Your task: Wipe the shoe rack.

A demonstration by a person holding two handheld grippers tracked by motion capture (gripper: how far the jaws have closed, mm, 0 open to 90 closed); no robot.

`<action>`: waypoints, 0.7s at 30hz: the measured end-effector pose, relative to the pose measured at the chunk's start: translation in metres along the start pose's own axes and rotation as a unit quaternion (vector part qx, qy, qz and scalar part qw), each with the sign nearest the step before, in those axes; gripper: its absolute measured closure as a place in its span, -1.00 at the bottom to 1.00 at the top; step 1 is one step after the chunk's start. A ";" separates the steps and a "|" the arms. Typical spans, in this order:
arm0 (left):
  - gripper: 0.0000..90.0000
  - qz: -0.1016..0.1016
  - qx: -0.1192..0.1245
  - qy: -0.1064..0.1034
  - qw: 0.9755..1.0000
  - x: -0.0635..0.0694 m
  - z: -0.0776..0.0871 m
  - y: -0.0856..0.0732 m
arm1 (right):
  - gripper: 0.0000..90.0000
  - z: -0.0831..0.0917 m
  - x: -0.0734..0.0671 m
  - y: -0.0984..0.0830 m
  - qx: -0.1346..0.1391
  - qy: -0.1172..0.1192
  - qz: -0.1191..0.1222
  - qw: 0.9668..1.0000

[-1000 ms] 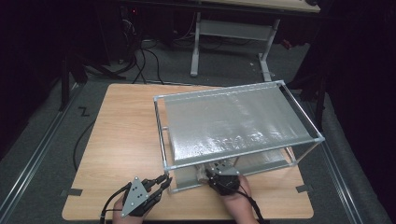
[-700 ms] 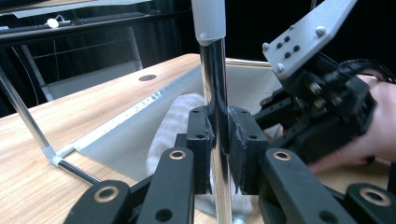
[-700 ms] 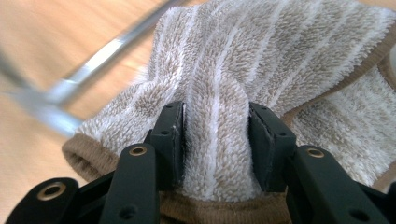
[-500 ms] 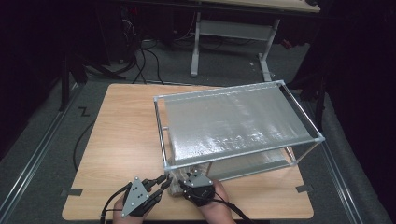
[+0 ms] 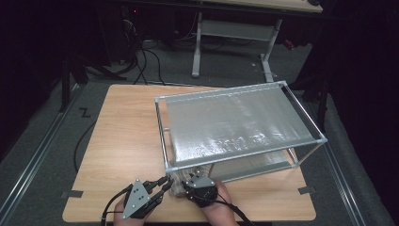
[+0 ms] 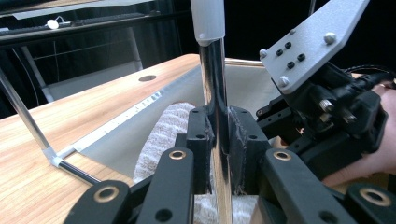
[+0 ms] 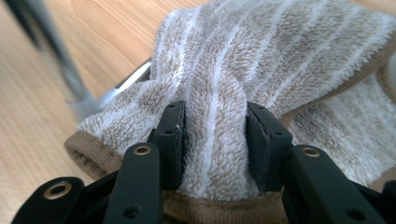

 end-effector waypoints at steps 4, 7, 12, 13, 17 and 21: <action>0.76 -0.001 0.000 0.000 1.000 0.000 0.000 0.000 | 0.35 0.003 0.008 -0.004 -0.004 -0.009 -0.006 1.000; 0.76 -0.001 0.000 0.000 1.000 0.000 0.000 0.000 | 0.35 0.007 0.015 -0.007 -0.004 -0.018 -0.010 1.000; 0.76 0.000 0.000 0.000 1.000 0.000 0.001 0.000 | 0.35 0.014 0.025 -0.014 -0.005 -0.036 -0.011 0.999; 0.76 0.000 0.000 0.000 1.000 0.000 0.001 0.000 | 0.35 0.016 0.027 -0.015 -0.005 -0.038 -0.021 0.999; 0.76 0.001 0.000 0.000 1.000 0.000 0.001 0.000 | 0.35 0.025 0.041 -0.023 -0.008 -0.055 -0.035 0.998; 0.76 0.001 -0.001 0.000 1.000 0.000 0.001 0.000 | 0.35 0.035 0.056 -0.032 -0.009 -0.070 -0.050 0.996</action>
Point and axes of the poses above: each handheld gripper's, and its own axes: z roughly backward along the jaws, y roughly out of its top, x roughly to its right, the point moved 1 cm from there along -z, roughly forward along the jaws, and after that the axes turned 12 degrees about y, right-handed, at the moved point
